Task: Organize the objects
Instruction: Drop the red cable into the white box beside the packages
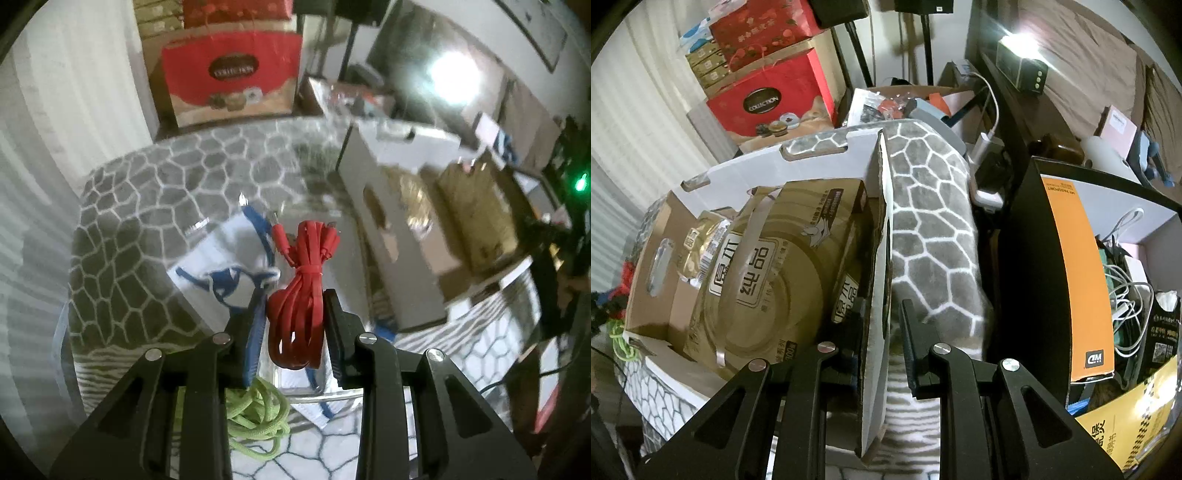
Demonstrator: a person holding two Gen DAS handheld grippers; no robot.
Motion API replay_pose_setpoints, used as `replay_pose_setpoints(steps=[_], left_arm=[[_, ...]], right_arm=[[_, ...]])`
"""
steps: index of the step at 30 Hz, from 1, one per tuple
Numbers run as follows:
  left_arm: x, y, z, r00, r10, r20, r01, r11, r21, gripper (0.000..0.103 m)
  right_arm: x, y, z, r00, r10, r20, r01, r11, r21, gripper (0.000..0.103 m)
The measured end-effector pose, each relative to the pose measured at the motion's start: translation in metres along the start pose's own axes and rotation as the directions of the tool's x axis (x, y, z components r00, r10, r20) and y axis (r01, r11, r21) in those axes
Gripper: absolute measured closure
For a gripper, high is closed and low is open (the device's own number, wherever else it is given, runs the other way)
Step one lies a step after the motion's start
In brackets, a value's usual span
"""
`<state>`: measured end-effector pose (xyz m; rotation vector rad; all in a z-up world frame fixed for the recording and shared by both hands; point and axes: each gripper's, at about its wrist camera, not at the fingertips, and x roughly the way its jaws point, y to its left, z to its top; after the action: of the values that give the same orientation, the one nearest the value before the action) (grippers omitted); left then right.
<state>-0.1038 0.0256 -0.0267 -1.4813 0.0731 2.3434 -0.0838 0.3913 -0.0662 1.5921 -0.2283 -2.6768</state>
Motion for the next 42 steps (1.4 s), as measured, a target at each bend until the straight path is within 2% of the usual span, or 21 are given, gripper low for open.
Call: replay_pose_setpoints(steps=[4, 9, 15, 19, 25, 28, 30, 32, 35, 41, 42], left_arm=[[-0.018, -0.004, 0.013, 0.997, -0.070, 0.044, 0.071, 0.997, -0.036, 0.075], [-0.020, -0.030, 0.023, 0.992, -0.114, 0.055, 0.114, 0.993, -0.002, 0.075], [-0.007, -0.079, 0.035, 0.987, -0.157, 0.018, 0.156, 0.986, 0.063, 0.075], [0.017, -0.106, 0.041, 0.981, -0.186, -0.047, 0.190, 0.978, 0.087, 0.075], [0.042, -0.124, 0.038, 0.980, -0.171, -0.102, 0.181, 0.978, 0.102, 0.074], [0.040, -0.122, 0.039, 0.980, -0.178, -0.090, 0.186, 0.978, 0.093, 0.068], [0.032, -0.117, 0.039, 0.984, -0.165, -0.073, 0.172, 0.981, 0.090, 0.057], [0.022, -0.109, 0.039, 0.988, -0.150, -0.048, 0.154, 0.984, 0.089, 0.056], [0.002, -0.090, 0.037, 0.992, -0.127, -0.001, 0.126, 0.989, 0.076, 0.043], [-0.028, -0.043, 0.026, 0.999, -0.030, 0.039, 0.029, 0.999, 0.036, 0.043], [-0.031, -0.035, 0.022, 0.999, -0.009, 0.041, 0.008, 0.999, 0.033, 0.037]], right_arm=[[0.000, -0.001, 0.000, 1.000, 0.001, 0.003, -0.001, 1.000, 0.002, 0.084], [0.000, -0.002, 0.000, 1.000, 0.004, 0.002, -0.004, 1.000, 0.005, 0.084], [0.000, -0.001, 0.001, 1.000, 0.003, -0.001, -0.003, 1.000, 0.001, 0.084], [0.001, -0.001, 0.001, 1.000, 0.005, -0.001, -0.005, 1.000, 0.003, 0.084], [0.001, -0.001, 0.001, 1.000, 0.005, -0.001, -0.005, 1.000, 0.001, 0.084], [0.001, -0.001, 0.001, 1.000, 0.006, 0.000, -0.006, 1.000, 0.005, 0.084], [0.001, 0.001, 0.001, 1.000, 0.009, 0.000, -0.009, 1.000, 0.009, 0.084], [0.001, 0.003, 0.001, 1.000, 0.011, 0.002, -0.011, 1.000, 0.008, 0.084], [0.001, 0.003, 0.001, 1.000, 0.013, -0.001, -0.013, 1.000, 0.011, 0.084], [0.001, 0.002, 0.001, 1.000, 0.015, -0.001, -0.015, 1.000, 0.012, 0.084], [0.001, 0.003, 0.001, 1.000, 0.016, -0.001, -0.016, 1.000, 0.013, 0.084]])
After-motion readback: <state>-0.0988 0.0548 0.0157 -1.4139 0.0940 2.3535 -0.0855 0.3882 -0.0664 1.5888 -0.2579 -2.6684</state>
